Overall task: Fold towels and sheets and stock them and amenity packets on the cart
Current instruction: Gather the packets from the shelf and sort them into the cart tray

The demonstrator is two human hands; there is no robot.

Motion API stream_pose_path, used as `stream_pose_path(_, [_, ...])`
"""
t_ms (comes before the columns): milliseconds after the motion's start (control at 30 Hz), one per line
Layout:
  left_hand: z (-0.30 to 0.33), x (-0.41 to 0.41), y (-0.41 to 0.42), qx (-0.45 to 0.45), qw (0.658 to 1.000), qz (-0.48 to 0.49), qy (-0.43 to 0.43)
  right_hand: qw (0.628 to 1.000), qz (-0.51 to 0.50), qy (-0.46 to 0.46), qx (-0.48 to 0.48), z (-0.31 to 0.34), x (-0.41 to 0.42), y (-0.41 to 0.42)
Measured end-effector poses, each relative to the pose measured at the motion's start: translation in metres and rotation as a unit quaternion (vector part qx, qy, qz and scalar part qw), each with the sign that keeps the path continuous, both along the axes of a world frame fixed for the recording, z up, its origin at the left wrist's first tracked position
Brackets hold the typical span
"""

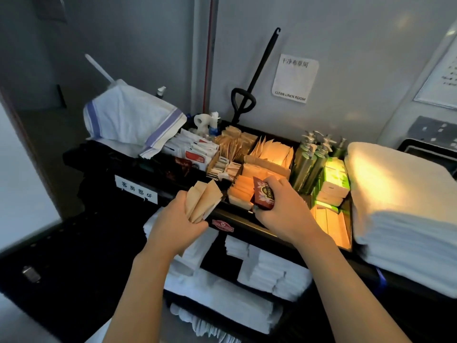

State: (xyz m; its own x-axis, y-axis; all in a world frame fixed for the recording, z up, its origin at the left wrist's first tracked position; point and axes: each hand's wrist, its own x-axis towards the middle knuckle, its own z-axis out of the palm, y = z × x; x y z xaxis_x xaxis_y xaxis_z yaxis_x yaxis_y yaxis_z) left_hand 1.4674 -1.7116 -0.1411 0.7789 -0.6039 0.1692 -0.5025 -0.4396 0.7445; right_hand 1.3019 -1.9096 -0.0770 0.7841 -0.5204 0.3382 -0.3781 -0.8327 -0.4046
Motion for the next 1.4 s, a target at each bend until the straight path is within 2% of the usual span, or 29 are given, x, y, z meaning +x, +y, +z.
stream_pose_path(367, [-0.028,0.079,-0.084,0.050,0.998,0.035,0.002,0.995,0.079,0.022,0.050,-0.033,0.126,-0.093])
stream_pose_path(600, [-0.014,0.122,-0.120,0.134,0.989,0.040,-0.056,0.986,0.142,-0.005,0.092,-0.034,0.196,-0.140])
stream_pose_path(867, [-0.017,0.181,-0.156,0.274,0.959,-0.051,-0.055,0.973,0.164,0.017,0.159,-0.054,0.237,-0.158])
stream_pose_path(1000, [-0.031,0.206,-0.174,0.350,0.926,-0.131,-0.049,0.967,0.182,0.064,0.166,-0.069,0.256,-0.150])
stream_pose_path(1100, [-0.038,0.218,-0.176,0.318,0.926,-0.188,-0.077,0.964,0.173,0.119,0.166,-0.080,0.271,-0.139])
stream_pose_path(1233, [-0.036,0.234,-0.159,0.238,0.937,-0.253,-0.031,0.963,0.140,0.172,0.156,-0.095,0.275,-0.127])
stream_pose_path(1400, [-0.029,0.246,-0.134,0.205,0.930,-0.289,-0.097,0.954,0.078,0.204,0.204,-0.093,0.280,-0.119])
